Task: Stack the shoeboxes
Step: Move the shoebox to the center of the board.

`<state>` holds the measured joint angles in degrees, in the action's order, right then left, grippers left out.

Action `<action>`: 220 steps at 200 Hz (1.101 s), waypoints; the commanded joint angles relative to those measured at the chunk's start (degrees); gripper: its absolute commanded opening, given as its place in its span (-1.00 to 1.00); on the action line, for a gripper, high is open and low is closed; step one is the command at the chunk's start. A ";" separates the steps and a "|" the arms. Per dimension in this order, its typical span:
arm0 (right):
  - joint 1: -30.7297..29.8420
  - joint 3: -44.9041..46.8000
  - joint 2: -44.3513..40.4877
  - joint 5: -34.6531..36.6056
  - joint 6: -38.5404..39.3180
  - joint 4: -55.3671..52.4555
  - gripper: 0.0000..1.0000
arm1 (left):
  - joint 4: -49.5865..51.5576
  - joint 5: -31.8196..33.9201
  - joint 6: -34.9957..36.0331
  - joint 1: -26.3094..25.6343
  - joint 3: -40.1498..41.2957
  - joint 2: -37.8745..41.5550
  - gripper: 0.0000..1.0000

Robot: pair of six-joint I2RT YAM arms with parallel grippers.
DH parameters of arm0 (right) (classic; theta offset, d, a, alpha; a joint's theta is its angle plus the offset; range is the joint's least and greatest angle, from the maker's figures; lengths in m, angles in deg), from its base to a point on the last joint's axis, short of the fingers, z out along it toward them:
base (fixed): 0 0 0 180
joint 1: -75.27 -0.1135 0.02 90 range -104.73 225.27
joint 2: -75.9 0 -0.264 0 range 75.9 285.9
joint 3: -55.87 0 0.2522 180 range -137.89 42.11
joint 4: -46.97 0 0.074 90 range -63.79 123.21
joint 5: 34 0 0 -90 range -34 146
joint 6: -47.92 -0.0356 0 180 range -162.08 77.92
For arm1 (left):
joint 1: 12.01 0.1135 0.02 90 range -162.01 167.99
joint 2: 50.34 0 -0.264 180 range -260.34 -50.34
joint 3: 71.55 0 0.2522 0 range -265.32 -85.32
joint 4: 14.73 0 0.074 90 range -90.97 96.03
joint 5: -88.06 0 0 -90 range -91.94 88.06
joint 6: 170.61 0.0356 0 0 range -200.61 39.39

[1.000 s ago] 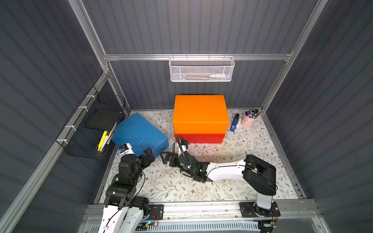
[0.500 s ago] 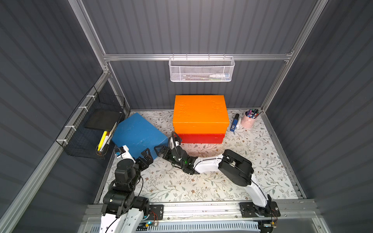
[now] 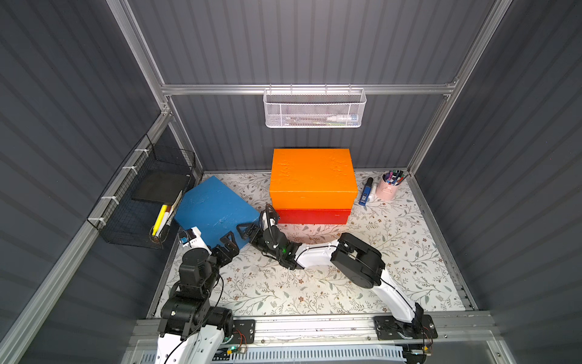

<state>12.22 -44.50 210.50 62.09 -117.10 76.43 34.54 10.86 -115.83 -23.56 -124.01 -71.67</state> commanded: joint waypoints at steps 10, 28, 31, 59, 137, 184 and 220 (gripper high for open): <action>0.29 -2.41 1.76 -0.20 -2.23 0.37 0.78 | -0.70 -0.80 -0.55 0.13 0.46 0.29 0.98; 0.29 -2.82 1.93 -0.21 -2.29 0.11 0.69 | -0.61 -0.92 -0.55 0.13 0.31 0.18 0.99; 0.29 -2.86 1.88 -0.17 -2.32 0.06 0.68 | -0.66 -0.89 -0.50 0.11 0.31 0.17 0.98; 0.29 -3.10 1.98 -0.11 -2.41 0.02 0.60 | -0.67 -1.02 -0.55 0.12 0.37 0.05 0.98; 0.29 -4.88 3.12 -0.54 -3.00 -0.42 0.23 | -0.68 -1.06 -0.54 0.13 0.33 -0.06 0.98; 0.29 -4.61 3.12 -0.55 -2.80 -0.16 -0.14 | -0.70 -1.10 -0.59 0.13 0.30 -0.07 0.98; 0.20 -2.55 1.90 -0.28 -1.80 0.41 -0.31 | -0.69 -1.15 -0.63 0.13 0.27 0.05 0.98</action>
<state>12.62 -47.76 212.52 61.96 -121.25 75.82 34.51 10.44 -115.83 -23.56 -124.01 -71.71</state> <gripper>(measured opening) 0.431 0.992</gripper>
